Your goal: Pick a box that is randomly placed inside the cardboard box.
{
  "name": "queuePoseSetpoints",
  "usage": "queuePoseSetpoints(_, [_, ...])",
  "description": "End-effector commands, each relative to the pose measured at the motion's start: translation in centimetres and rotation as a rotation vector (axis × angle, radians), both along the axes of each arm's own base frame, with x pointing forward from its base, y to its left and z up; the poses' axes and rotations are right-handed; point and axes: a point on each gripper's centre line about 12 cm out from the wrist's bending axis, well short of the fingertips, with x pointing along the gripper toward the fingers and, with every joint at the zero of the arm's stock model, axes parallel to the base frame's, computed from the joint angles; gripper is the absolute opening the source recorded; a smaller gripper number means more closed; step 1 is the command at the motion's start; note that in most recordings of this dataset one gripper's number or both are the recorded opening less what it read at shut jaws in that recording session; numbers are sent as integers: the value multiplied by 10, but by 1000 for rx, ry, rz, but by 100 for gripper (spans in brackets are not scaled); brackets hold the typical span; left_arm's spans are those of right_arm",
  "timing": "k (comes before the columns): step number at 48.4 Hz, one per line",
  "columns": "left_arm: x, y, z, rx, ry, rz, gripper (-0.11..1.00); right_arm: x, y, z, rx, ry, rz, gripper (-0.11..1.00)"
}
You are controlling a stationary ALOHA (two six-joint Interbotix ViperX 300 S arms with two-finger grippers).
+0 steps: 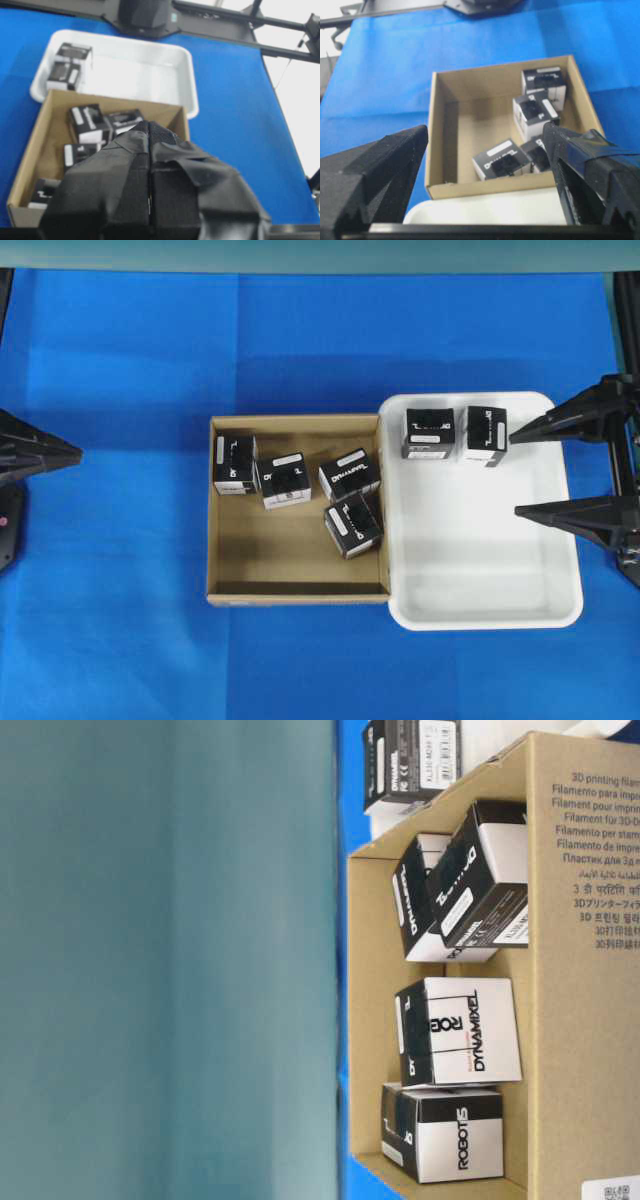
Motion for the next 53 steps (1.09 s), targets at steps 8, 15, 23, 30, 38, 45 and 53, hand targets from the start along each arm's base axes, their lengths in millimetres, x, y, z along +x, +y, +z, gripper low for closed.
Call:
queuePoseSetpoints(8, [1,-4,1,6,20,-21,-7,0,0,2,3,-8,1,96])
queuePoseSetpoints(15, [-4,-4,2,5,38,-22,-7,-2,0,4,-4,-12,1,96])
queuePoseSetpoints(23, [-9,-4,11,3,-6,-23,-7,-3,-1,-5,-6,15,-5,95])
queuePoseSetpoints(30, [-9,-4,10,3,5,-25,-7,-3,-2,-10,-5,29,-6,95])
queuePoseSetpoints(38, [-8,-3,11,28,-14,-24,-7,-3,-2,-10,-8,29,-6,95])
queuePoseSetpoints(45, [-7,-4,18,104,-77,-34,-7,-3,-2,-11,-9,32,-9,95])
queuePoseSetpoints(53, [-6,-4,23,229,-128,-42,-7,-5,-3,-18,-6,46,-15,95])
